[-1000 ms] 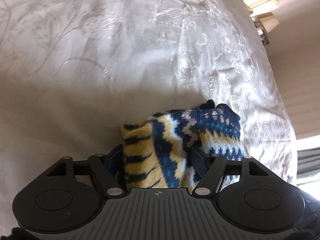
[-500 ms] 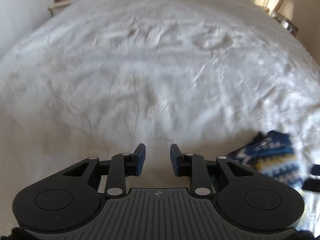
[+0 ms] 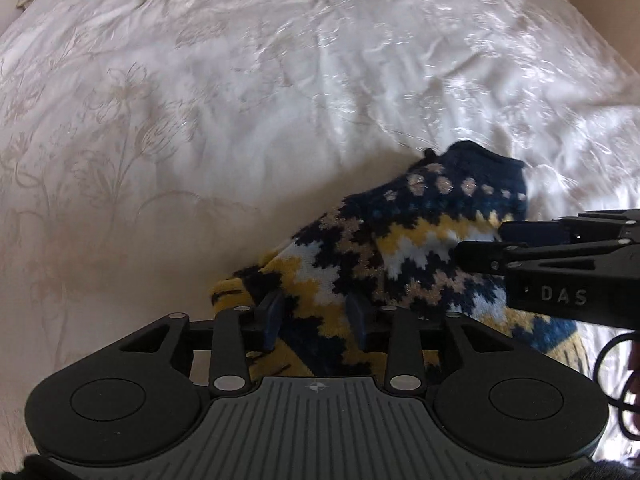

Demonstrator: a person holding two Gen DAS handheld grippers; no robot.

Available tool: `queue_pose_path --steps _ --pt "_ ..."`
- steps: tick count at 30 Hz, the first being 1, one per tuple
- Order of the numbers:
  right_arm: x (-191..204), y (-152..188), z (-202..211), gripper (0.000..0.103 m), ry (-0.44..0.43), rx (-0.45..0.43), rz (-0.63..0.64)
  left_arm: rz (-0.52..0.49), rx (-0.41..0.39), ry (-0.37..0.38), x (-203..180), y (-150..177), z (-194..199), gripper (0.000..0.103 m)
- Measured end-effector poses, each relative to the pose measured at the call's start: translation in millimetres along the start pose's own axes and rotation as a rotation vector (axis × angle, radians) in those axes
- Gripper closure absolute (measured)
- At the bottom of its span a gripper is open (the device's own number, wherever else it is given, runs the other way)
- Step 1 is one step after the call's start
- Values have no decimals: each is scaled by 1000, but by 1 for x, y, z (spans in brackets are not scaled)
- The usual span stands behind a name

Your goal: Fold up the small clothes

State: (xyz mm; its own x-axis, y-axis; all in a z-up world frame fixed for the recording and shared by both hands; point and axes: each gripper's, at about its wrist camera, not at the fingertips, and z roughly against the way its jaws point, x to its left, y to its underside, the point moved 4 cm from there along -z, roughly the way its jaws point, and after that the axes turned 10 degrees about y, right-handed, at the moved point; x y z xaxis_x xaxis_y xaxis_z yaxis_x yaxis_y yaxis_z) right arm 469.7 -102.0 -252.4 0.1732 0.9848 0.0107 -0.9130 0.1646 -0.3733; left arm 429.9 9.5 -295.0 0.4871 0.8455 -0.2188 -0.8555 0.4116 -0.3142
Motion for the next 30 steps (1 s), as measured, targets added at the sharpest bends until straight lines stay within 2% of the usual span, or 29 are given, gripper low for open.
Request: queue_pose_path --steps 10,14,17,19,21,22,25,30 --pt "-1 -7 -10 45 -15 1 2 52 18 -7 3 -8 -1 62" --pt "-6 -7 11 45 -8 -60 -13 62 14 -2 0 -11 9 62" --pt "-7 -1 35 44 -9 -114 -10 76 -20 6 -4 -6 28 62" --pt "-7 7 53 39 -12 -145 -5 89 -54 14 -8 1 42 62" --pt "-5 15 66 28 5 -170 6 76 -91 9 -13 10 55 62" --pt "-4 19 72 27 14 -183 9 61 -108 1 -16 14 60 62" --pt "-3 31 87 17 28 -196 0 53 -116 -41 -20 26 71 62" --pt "-3 50 100 15 75 -192 -21 73 -111 -30 -24 45 83 62"
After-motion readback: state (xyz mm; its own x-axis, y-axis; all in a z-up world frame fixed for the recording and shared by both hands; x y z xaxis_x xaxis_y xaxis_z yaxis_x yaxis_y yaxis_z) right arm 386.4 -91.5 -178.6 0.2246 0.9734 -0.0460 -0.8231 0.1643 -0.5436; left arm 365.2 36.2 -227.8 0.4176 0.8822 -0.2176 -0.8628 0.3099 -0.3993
